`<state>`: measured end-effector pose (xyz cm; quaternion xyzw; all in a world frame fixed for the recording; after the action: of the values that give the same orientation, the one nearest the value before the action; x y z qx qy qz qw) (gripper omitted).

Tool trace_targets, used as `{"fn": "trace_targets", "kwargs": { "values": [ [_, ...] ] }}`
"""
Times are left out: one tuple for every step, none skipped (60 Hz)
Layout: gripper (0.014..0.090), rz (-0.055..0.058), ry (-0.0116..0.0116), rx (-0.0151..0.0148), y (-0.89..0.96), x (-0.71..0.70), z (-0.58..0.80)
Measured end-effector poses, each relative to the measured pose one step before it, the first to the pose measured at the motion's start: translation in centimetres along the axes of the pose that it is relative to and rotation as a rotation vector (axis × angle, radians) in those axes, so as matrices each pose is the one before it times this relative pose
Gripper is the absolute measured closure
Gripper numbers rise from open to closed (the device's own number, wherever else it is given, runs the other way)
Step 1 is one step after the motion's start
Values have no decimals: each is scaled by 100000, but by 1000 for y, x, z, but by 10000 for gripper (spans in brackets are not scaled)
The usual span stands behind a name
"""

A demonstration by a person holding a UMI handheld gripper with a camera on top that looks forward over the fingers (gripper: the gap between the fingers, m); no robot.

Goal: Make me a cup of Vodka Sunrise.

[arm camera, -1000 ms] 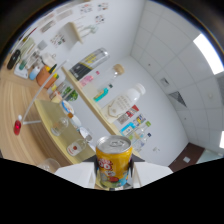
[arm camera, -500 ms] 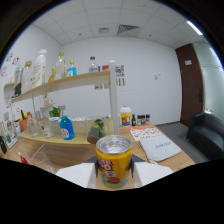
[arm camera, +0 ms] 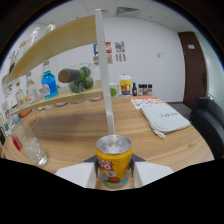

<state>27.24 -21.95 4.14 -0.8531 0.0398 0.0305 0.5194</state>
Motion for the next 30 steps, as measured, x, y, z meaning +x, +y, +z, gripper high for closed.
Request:
{"fn": "trace_targets", "kwargs": {
  "values": [
    [525, -375, 127, -325, 26, 53, -102],
    [525, -179, 140, -61, 56, -31, -30],
    [522, -230, 214, -4, 68, 1, -32],
    [522, -283, 229, 10, 68, -3, -60],
    [521, -269, 273, -70, 86, -15, -60],
    [521, -340, 300, -34, 88, -16, -77],
    [520, -344, 339, -389, 65, -72, -114],
    [519, -440, 326, -128, 80, -24, -93],
    [518, -568, 258, -160, 105, -23, -99],
    [517, -596, 273, -133, 113, -8, -100],
    [518, -623, 276, -123, 111, -21, -82],
    [517, -531, 342, -165, 125, -19, -89],
    [517, -489, 333, -181, 131, 15, -88],
    [516, -366, 301, -316, 150, -73, -83],
    [514, -328, 205, -378, 151, -28, -52],
    [513, 108, 142, 5, 15, -14, -50],
    [513, 507, -4, 6, 13, -22, -65],
    [510, 636, 42, -519, 102, -7, -30],
    [508, 608, 105, -518, 46, 12, -31],
    [506, 443, 197, -585, 42, 22, -46],
    [503, 176, 545, -769, 62, 92, -68],
    [491, 318, 554, -581, -11, 44, -64],
    [463, 79, 645, -227, -97, 128, -110],
    [412, 165, 1087, -190, -78, 175, -183],
    [356, 133, 1217, -88, -127, 168, -225],
    [306, 156, 1120, 32, -176, 111, -286],
    [263, 134, 822, 183, -226, 25, -288],
    [225, 87, 535, 170, -308, -45, -301],
    [196, 202, 579, 415, -245, -67, -437],
    [183, 143, 1040, 533, -287, 16, -428]
  ]
}}
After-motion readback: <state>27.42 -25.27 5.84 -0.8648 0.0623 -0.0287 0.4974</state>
